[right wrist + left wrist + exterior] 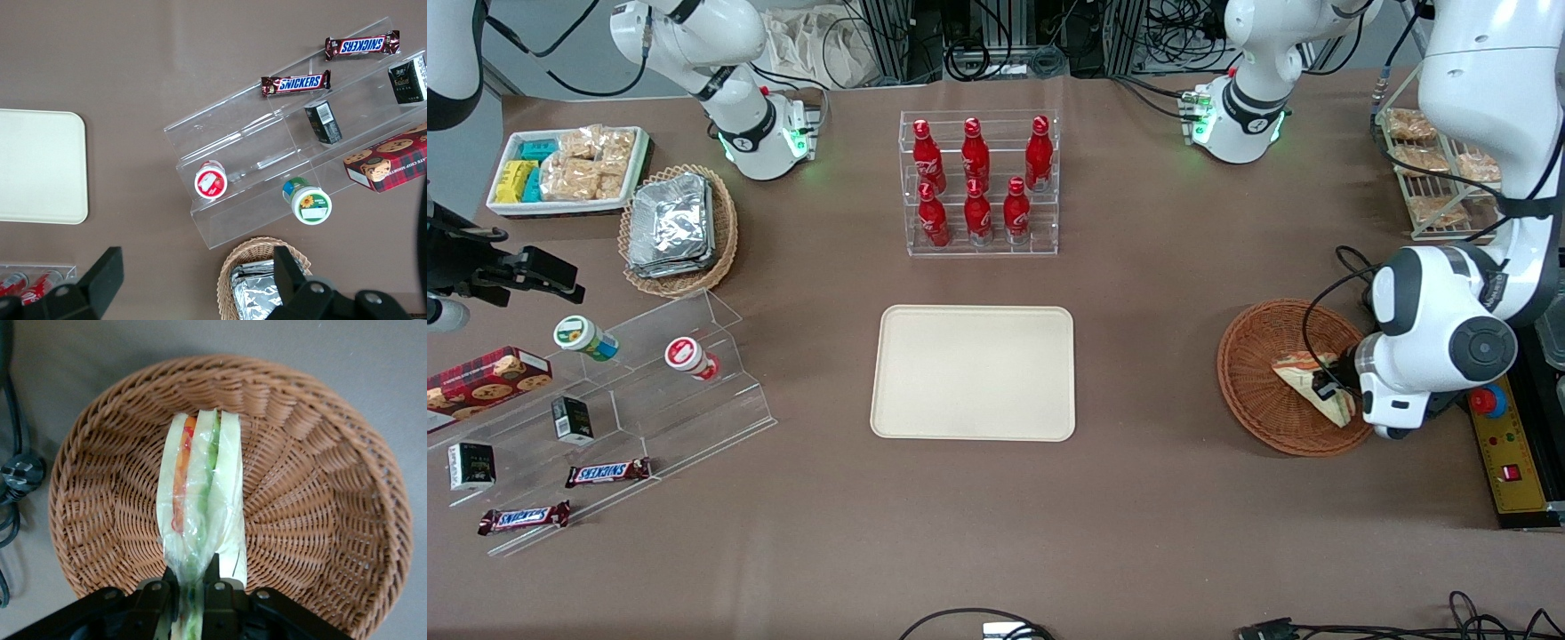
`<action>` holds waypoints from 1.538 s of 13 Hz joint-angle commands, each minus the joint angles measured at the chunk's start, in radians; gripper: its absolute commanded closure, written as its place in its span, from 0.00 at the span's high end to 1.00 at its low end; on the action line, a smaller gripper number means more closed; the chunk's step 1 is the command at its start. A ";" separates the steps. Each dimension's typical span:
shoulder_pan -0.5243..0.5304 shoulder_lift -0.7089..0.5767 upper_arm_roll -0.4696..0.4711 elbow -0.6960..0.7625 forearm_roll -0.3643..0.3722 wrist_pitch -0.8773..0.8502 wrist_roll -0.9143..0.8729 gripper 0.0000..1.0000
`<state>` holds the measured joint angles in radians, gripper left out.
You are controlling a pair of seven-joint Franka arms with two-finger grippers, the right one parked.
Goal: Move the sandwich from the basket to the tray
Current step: 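Lift the sandwich out of the basket and carry it toward the cream tray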
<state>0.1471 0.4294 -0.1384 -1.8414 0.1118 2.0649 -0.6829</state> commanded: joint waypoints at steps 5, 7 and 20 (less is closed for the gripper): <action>-0.023 -0.017 -0.064 0.276 0.011 -0.349 -0.004 0.20; -0.021 -0.015 -0.137 0.381 0.003 -0.419 0.076 0.23; -0.366 0.224 -0.257 0.445 0.040 -0.179 0.077 0.36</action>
<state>-0.1933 0.5977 -0.4008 -1.4346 0.1346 1.8422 -0.5908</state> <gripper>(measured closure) 0.665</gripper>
